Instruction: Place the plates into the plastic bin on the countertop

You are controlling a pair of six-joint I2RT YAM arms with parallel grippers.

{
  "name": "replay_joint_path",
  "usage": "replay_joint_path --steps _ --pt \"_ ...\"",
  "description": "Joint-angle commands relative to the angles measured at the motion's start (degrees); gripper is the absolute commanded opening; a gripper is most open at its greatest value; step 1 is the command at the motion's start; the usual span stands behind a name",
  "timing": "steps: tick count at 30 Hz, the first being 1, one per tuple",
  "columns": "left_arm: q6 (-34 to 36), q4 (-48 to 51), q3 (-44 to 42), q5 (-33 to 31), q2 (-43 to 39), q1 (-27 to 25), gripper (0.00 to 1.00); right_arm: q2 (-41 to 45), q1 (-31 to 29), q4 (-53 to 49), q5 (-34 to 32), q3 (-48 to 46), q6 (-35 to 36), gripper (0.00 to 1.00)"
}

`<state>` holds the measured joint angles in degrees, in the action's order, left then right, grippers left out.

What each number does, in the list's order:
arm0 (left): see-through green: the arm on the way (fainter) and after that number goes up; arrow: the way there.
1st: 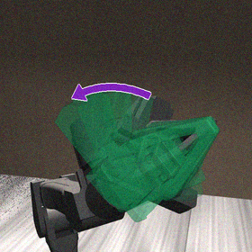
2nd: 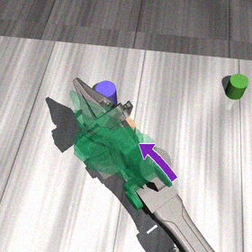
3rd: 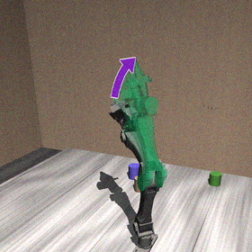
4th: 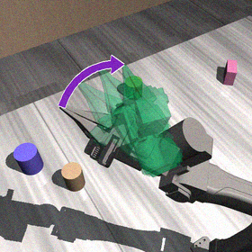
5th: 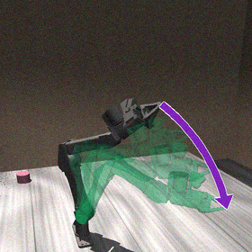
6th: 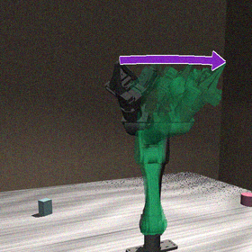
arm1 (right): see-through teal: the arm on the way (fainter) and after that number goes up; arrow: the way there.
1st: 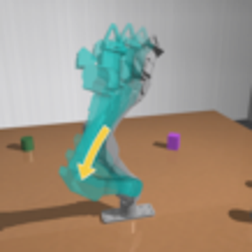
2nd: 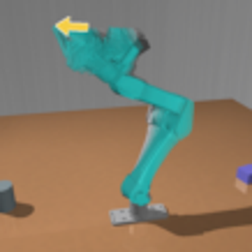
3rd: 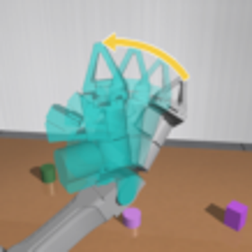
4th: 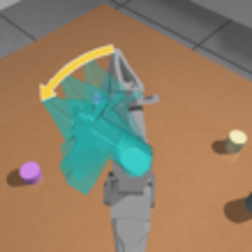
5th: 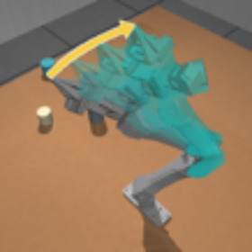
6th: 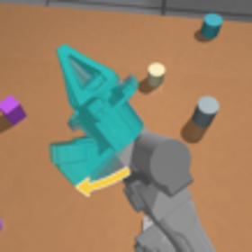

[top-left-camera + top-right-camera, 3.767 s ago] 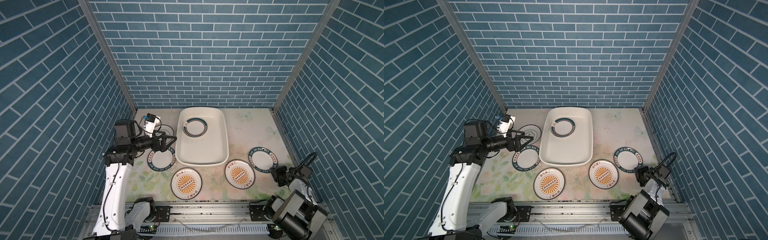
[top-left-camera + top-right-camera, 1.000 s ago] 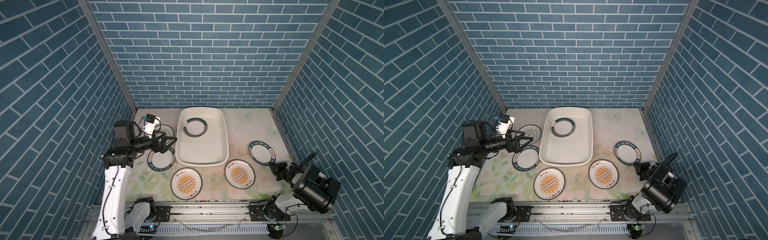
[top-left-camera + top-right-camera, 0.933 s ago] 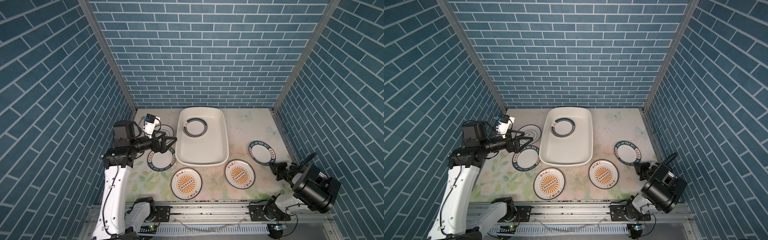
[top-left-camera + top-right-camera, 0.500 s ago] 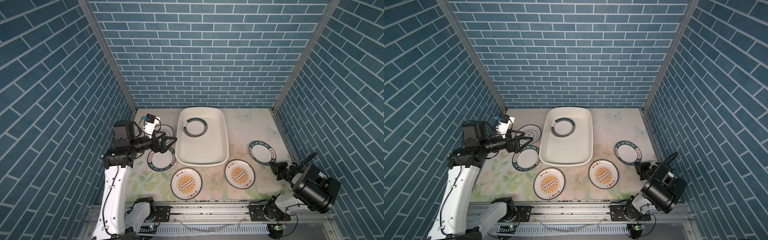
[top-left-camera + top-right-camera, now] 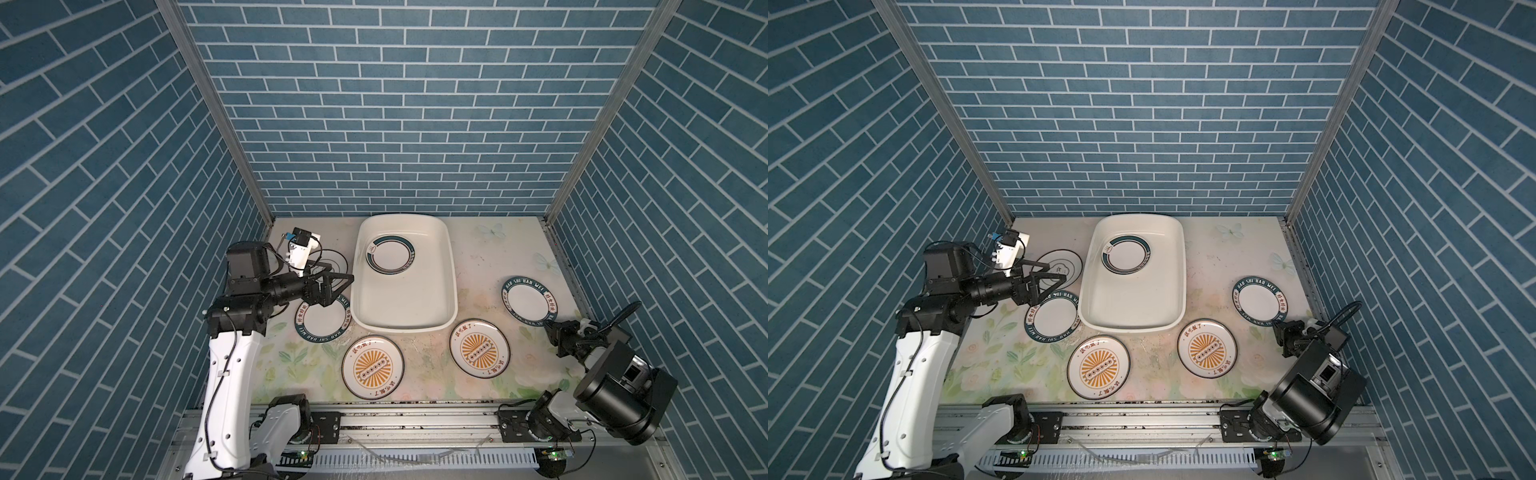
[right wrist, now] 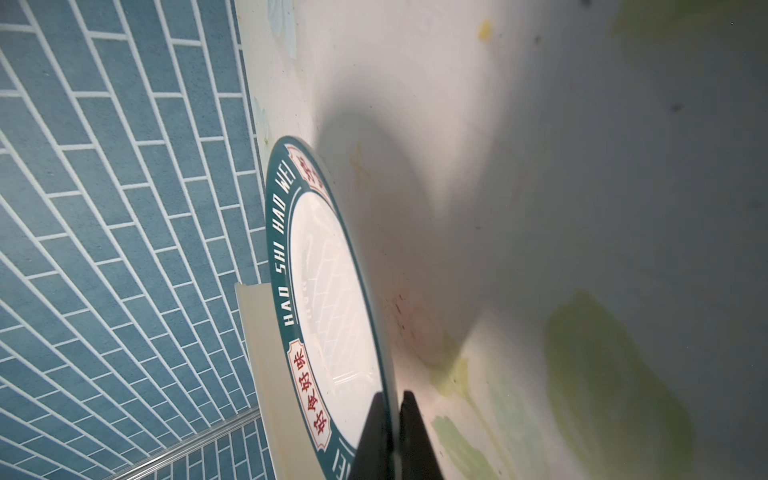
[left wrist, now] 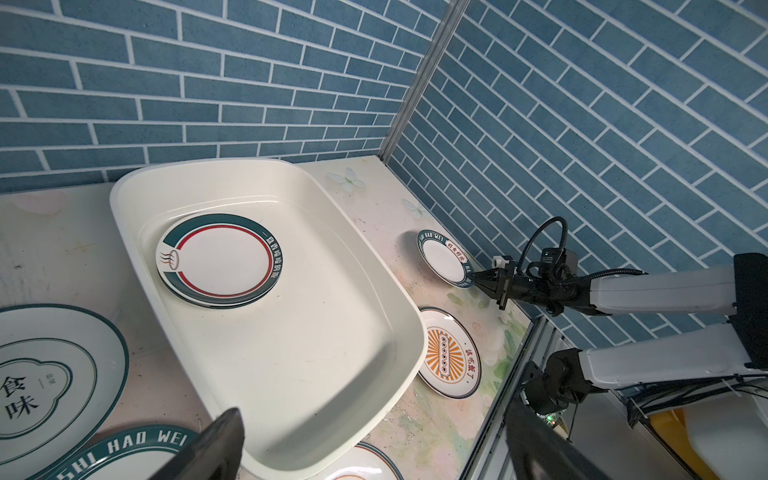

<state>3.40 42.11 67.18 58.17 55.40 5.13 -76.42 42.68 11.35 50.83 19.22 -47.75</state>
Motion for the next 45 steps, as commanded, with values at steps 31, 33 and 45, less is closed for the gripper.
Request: replay_joint_path --steps 31,33,45 --pt "0.3 -0.6 0.7 -0.8 -0.1 0.3 0.99 8.3 -26.4 -16.7 -11.5 28.1 -5.8 0.00" --pt "0.3 -0.7 0.8 -0.9 0.0 0.3 1.00 7.6 -28.5 -17.0 -12.4 29.9 -6.1 0.00" --pt "0.1 -1.1 0.4 -0.7 -0.5 0.3 1.00 2.4 -43.3 -16.4 -19.5 39.9 -6.9 0.00"
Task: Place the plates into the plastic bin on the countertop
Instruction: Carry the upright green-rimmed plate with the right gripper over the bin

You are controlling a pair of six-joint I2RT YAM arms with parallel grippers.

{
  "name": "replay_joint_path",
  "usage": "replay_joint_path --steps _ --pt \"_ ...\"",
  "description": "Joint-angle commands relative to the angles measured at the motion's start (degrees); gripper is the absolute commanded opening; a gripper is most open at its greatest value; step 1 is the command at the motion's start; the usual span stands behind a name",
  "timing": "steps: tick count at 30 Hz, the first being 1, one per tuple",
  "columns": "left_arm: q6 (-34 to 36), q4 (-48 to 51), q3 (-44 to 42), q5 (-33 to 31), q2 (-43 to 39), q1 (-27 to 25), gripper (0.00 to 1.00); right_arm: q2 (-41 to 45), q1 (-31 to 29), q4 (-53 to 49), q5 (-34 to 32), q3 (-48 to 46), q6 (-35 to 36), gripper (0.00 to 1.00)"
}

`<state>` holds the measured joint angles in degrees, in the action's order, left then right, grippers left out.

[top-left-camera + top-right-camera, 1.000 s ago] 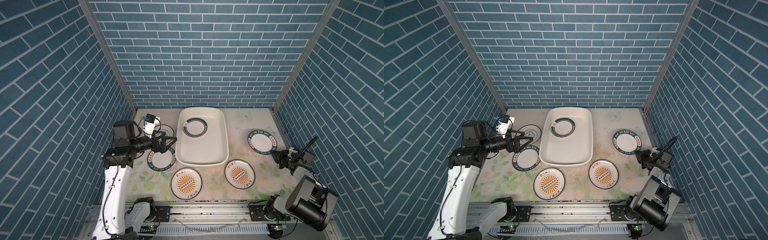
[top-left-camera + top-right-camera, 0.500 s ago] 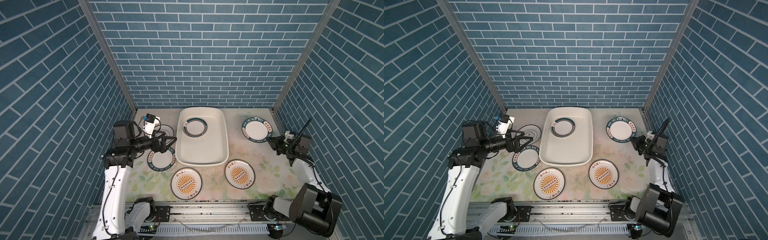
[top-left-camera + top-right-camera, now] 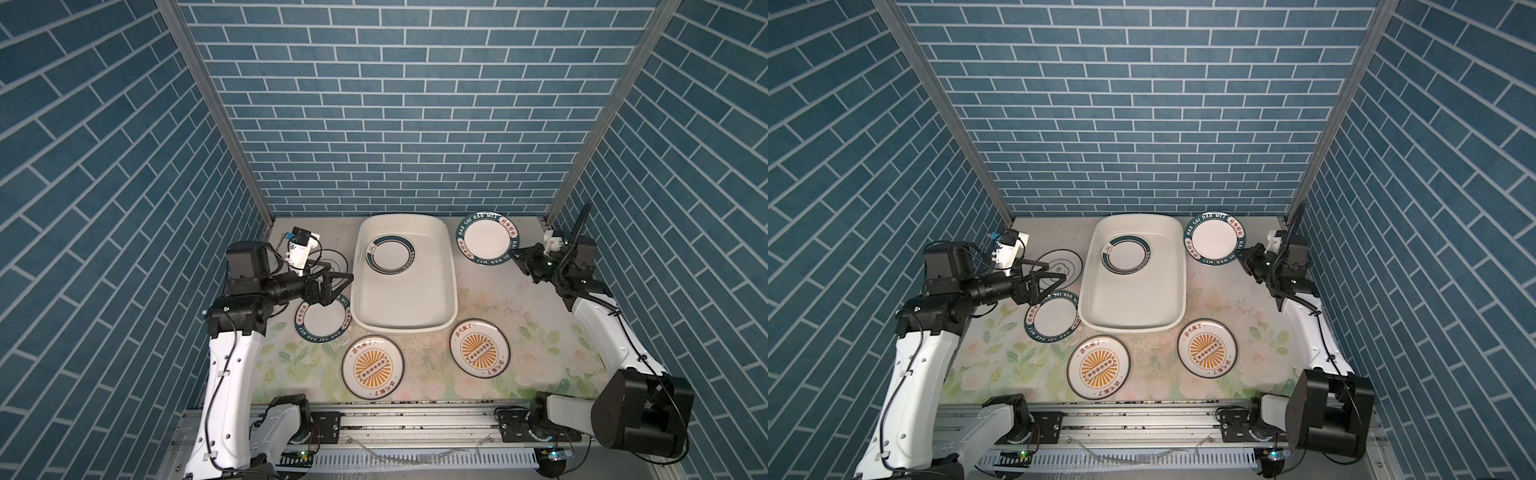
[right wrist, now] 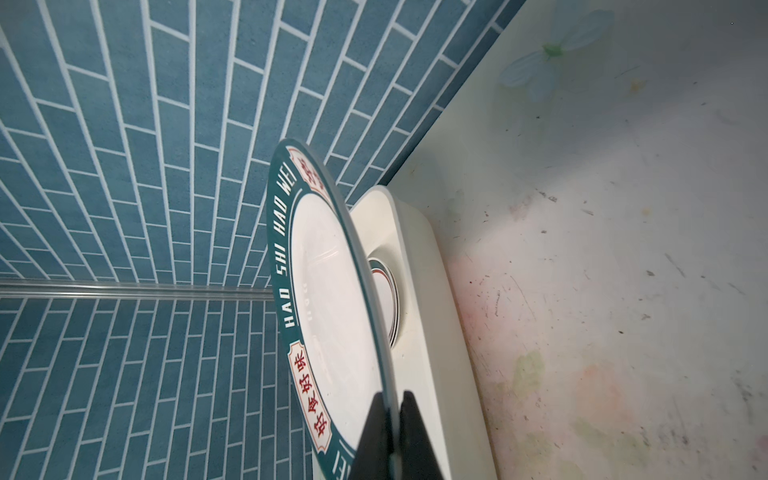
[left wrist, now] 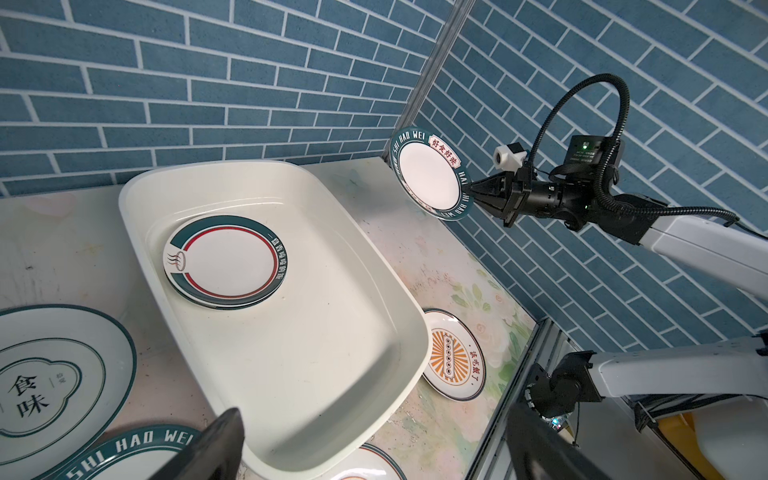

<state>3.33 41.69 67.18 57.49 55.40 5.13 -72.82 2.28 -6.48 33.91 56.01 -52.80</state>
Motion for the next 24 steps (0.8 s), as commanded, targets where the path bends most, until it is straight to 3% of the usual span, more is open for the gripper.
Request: replay_joint_path --steps 1,12,24 --pt "0.1 -0.7 0.5 0.0 -0.4 0.3 1.00 -1.8 -4.1 1.9 -3.6 3.7 -2.0 0.00" --pt "-0.5 -0.9 0.5 0.2 -0.9 0.8 1.00 -15.1 -18.8 4.5 -8.5 15.4 -1.6 0.00" --pt "-1.9 -1.6 2.6 1.7 0.8 1.1 1.00 -28.6 -27.6 5.2 -10.1 26.0 -1.3 0.00"
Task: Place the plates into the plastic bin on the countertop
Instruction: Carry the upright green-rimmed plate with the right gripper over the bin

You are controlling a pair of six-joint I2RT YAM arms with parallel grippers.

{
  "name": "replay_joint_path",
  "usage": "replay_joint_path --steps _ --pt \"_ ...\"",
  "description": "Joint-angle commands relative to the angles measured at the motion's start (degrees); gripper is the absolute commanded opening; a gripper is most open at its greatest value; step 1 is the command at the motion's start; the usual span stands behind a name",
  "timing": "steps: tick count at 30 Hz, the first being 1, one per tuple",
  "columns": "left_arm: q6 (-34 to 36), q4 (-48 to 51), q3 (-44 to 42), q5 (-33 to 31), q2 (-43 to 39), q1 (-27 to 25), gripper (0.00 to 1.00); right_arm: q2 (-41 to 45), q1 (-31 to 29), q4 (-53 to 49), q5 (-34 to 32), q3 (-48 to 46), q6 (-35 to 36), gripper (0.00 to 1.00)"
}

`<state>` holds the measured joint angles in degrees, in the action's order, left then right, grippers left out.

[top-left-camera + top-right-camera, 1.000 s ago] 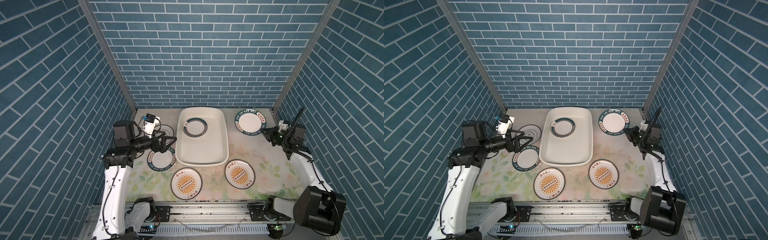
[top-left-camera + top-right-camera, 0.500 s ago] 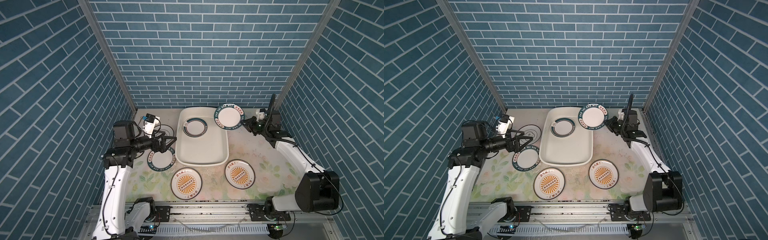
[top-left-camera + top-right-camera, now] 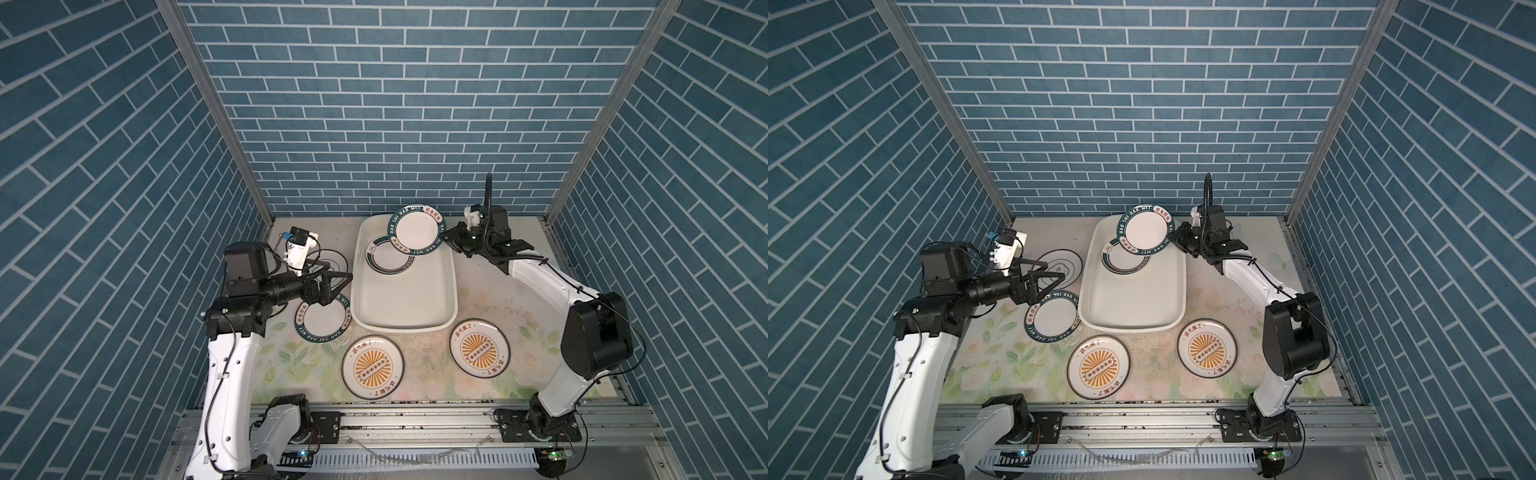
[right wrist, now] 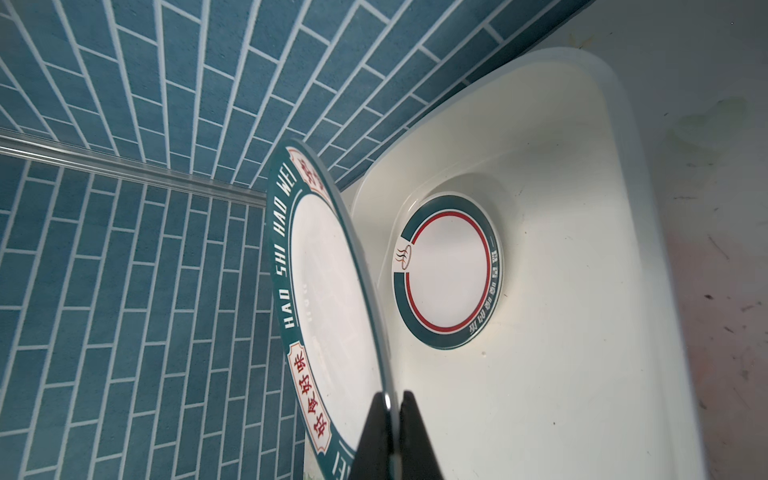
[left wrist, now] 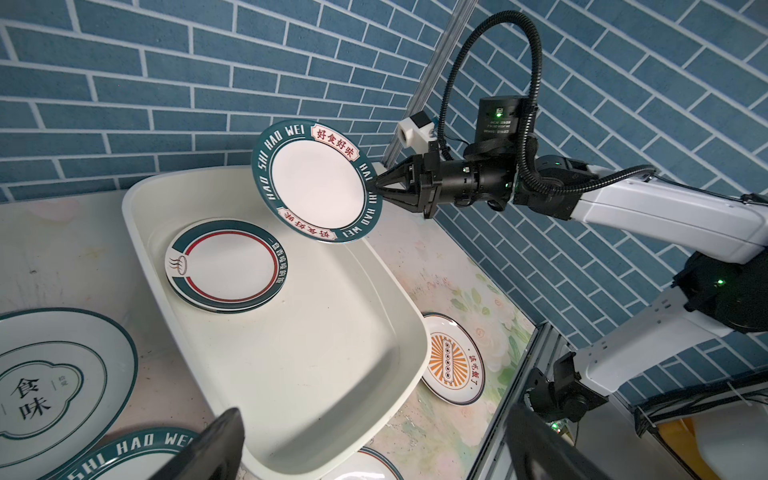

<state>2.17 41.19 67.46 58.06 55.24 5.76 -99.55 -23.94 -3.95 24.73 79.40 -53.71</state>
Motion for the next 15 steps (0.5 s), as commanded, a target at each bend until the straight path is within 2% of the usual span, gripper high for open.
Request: replay_joint_path --steps 1,15 --pt "-0.8 -0.9 2.6 1.3 1.2 0.5 0.99 -2.7 -1.8 2.7 -1.1 3.2 -0.4 0.00" --pt "-1.2 -2.0 0.9 1.7 0.3 0.5 1.00 -14.2 -5.4 3.5 -3.0 10.7 -0.7 0.00"
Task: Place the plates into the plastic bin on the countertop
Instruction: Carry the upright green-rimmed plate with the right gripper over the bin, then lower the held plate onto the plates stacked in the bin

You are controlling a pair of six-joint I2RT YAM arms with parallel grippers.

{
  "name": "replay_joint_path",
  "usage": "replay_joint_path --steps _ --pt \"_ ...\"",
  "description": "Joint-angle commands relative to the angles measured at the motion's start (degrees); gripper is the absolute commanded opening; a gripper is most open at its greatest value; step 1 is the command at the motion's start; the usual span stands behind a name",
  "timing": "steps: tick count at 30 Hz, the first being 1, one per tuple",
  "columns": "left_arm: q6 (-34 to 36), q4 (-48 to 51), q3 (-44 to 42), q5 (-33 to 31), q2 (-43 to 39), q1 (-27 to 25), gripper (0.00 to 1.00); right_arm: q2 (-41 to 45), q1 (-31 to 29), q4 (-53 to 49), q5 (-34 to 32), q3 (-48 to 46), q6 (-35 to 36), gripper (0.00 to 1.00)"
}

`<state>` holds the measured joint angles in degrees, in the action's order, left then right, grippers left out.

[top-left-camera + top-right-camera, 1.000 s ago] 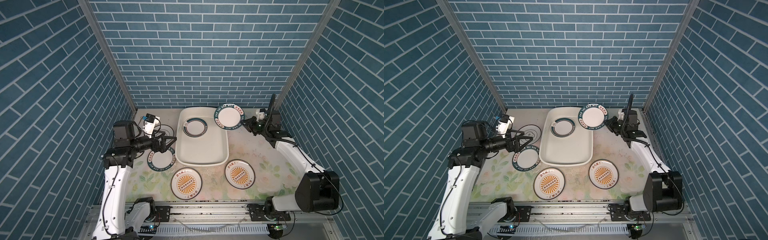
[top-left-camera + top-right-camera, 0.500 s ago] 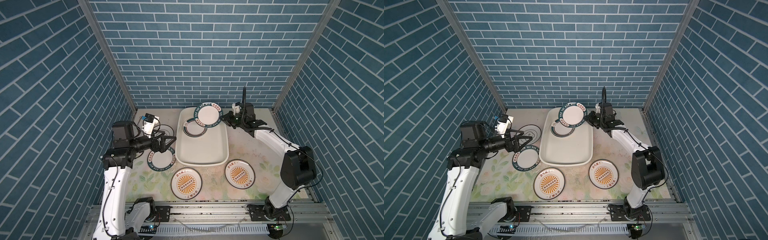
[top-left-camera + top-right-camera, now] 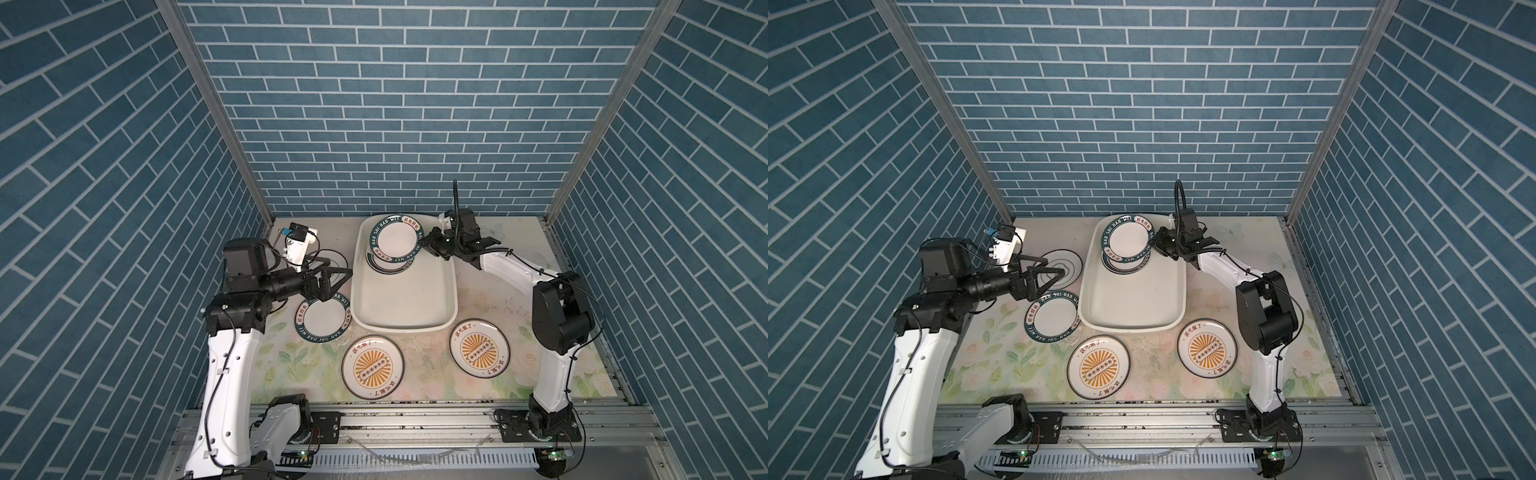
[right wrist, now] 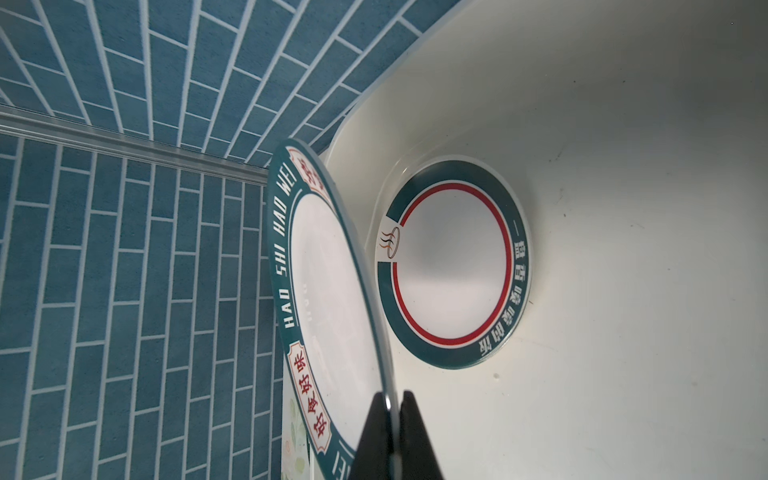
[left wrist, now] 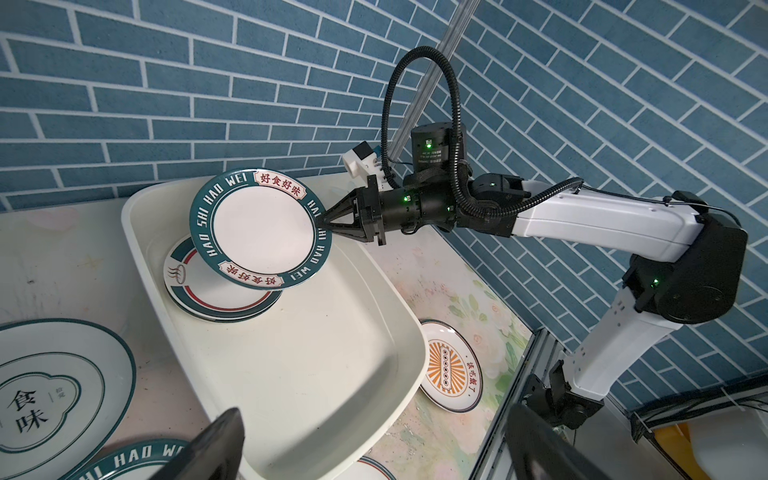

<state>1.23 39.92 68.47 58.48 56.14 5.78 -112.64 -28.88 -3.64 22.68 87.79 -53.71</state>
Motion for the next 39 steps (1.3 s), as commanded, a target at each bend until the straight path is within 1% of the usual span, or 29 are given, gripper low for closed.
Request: replay_joint_path --steps 1,19,24,39 --pt "-0.2 -0.8 -0.2 1.3 -0.6 0.4 1.00 -1.5 -0.5 3.3 -1.2 2.4 -0.8 0.00" --pt "-0.2 -0.5 -0.5 2.3 -0.8 0.5 1.00 -8.8 -1.7 6.6 -1.8 4.9 -3.9 0.00" --pt "-0.2 -0.5 -0.5 2.5 -0.9 0.5 0.99 -9.9 -1.8 8.3 -1.9 4.4 -5.2 0.00" --pt "0.0 -0.4 -0.7 2.8 -0.9 0.5 0.99 -12.6 -1.8 9.0 -1.8 5.6 -6.8 0.00"
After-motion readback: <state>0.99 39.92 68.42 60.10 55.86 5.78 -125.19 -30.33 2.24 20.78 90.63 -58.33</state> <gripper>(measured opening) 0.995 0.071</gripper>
